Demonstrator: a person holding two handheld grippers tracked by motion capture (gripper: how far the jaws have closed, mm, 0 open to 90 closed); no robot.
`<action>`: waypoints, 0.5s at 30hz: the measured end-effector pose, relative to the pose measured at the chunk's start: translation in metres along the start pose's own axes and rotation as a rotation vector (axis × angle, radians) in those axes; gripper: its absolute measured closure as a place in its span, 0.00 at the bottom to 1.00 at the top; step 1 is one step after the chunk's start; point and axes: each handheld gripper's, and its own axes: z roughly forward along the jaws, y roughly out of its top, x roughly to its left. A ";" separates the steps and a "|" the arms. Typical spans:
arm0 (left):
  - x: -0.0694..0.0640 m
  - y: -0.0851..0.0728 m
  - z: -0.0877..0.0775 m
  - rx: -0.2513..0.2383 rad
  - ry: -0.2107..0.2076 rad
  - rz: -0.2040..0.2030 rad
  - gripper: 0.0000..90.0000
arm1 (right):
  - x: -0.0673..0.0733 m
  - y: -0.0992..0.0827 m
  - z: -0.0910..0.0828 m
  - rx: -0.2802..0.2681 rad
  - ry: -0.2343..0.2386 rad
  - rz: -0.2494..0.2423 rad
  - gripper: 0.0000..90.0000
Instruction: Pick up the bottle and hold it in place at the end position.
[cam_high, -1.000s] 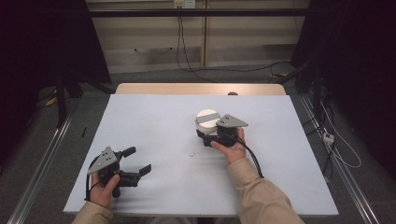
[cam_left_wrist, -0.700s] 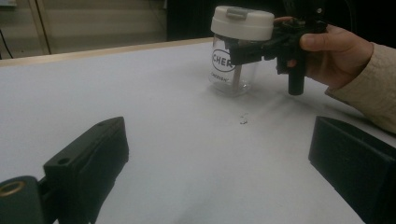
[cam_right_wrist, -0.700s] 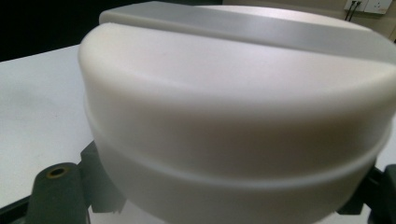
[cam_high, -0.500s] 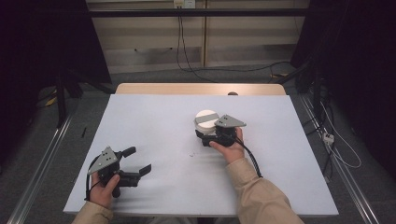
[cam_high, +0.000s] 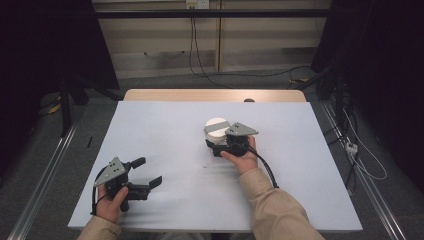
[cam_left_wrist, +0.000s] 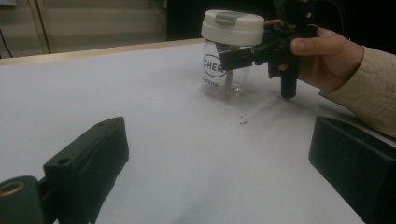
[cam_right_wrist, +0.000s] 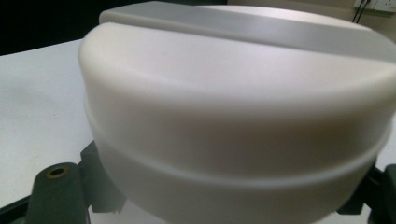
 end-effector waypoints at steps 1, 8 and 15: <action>0.000 0.000 0.000 0.001 0.000 0.000 0.05 | 0.000 0.000 0.000 -0.001 0.000 -0.003 0.20; -0.001 0.001 0.002 -0.006 -0.005 -0.006 0.05 | -0.001 -0.002 -0.001 -0.007 0.008 -0.002 0.20; -0.001 0.004 0.008 -0.011 -0.011 -0.010 0.05 | -0.003 -0.004 -0.001 -0.013 0.019 -0.004 0.20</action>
